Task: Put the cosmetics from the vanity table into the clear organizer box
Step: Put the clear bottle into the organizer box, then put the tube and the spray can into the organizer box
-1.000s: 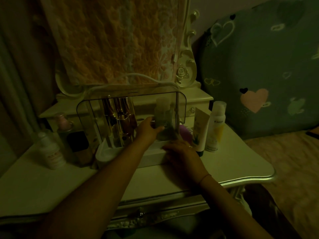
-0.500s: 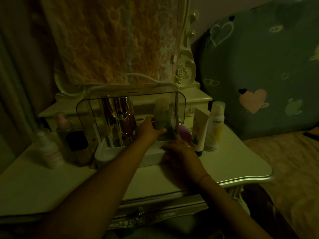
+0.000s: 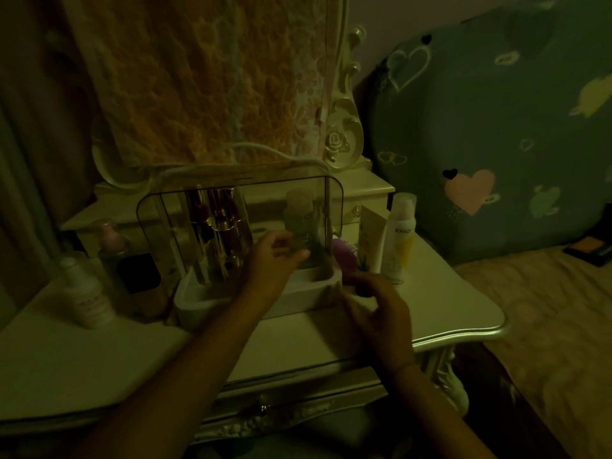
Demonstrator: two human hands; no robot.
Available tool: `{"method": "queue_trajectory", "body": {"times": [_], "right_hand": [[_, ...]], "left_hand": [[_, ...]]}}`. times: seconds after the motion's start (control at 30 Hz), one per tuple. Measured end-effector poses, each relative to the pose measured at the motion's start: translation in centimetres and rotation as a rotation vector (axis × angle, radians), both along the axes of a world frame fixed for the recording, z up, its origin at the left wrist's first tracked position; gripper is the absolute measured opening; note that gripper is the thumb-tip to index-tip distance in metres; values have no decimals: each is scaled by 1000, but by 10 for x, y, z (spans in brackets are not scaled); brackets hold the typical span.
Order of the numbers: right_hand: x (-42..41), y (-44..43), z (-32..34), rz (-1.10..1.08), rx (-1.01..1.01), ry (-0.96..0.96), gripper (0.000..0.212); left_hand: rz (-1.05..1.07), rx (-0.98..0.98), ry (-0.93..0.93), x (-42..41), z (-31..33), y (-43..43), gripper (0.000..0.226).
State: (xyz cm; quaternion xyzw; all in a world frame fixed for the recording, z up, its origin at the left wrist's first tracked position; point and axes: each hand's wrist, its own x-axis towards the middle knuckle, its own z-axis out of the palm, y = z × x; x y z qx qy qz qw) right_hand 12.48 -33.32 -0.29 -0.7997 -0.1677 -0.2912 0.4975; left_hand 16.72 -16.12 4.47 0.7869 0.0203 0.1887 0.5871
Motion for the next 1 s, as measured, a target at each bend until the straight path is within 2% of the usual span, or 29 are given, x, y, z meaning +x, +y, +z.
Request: {"method": "queue_trajectory", "body": {"times": [0.07, 0.17, 0.3, 0.4, 0.57, 0.67, 0.83, 1.0], "right_hand": [[-2, -10, -2, -141, 155, 37, 23], [6, -24, 0, -251, 236, 113, 30], [17, -27, 4, -249, 240, 181, 32], [21, -25, 4, -205, 222, 218, 25], [23, -24, 2, -137, 200, 200, 21], [24, -24, 2, -131, 169, 197, 24], [20, -27, 5, -103, 142, 201, 24], [2, -26, 6, -52, 158, 162, 22]], "left_hand": [[-72, 105, -33, -19, -5, -11, 28], [-174, 194, -55, -32, -10, -33, 27], [-280, 240, 28, -23, -8, -60, 50], [-320, 286, 101, -12, -4, -73, 57], [-396, 208, 134, -2, 9, -83, 51], [-370, 175, 152, 0, 9, -84, 52], [-363, 128, 100, -7, 4, -79, 40], [-361, 132, 55, -23, 1, -70, 49]]}}
